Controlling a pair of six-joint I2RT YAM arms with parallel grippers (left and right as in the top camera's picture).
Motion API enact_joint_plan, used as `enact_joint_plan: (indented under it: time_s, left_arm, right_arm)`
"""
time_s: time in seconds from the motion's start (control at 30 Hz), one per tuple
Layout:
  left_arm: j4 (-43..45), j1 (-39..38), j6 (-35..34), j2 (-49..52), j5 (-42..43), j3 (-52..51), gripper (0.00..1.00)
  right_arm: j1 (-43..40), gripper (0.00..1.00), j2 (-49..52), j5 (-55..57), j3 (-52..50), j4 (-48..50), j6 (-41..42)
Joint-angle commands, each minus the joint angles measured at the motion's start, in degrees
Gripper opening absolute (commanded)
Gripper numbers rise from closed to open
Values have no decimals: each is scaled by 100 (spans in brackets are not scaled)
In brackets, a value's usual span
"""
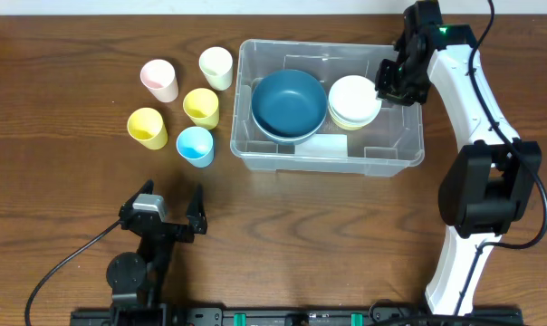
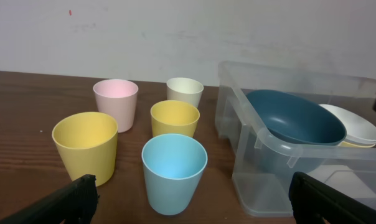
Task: Pack container
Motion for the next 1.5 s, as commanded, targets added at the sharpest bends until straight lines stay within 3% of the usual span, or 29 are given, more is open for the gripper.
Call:
enact_joint_plan:
  time_s: [0.0,0.3,0.43,0.53,0.73,0.87,1.0,1.27,1.47]
  left_arm:
    - [-181,26,-31,-33,35,-109,98]
    - [-181,26,-31,-33,35,-109,98]
    - [-181,26,-31,-33,35,-109,98]
    - [-181,24,-31,-33,35,-109,98]
    - [-181,26,-31,-33,35,-109,98]
    - [-181,26,-31,-33,35,-109,98]
    - [-181,26,-31,-33,35,-109,98]
    - [-181,26,-31,-33,35,-109,98]
    - [-181,26,-31,-33,35,-109,98]
  right_arm:
    - [74,53,31,13,-39,9,-4]
    - [68,58,-129,-750,647,-264,-269]
    - [37,74,-339,-581,1665,-822,-400]
    - [-118,97,-514,0,2496,-1401,-343]
    - [-857,99,-881,925,3340,-2452,188]
    - [-1744,99,-1080,953,3340,-3169,472]
    - [-2544,99,-1211,778,3023,-3198,101]
    - [-3705,99,-1539,715,1198,-3193,299]
    - [-4033,99,-1537,697,31,-2983,409]
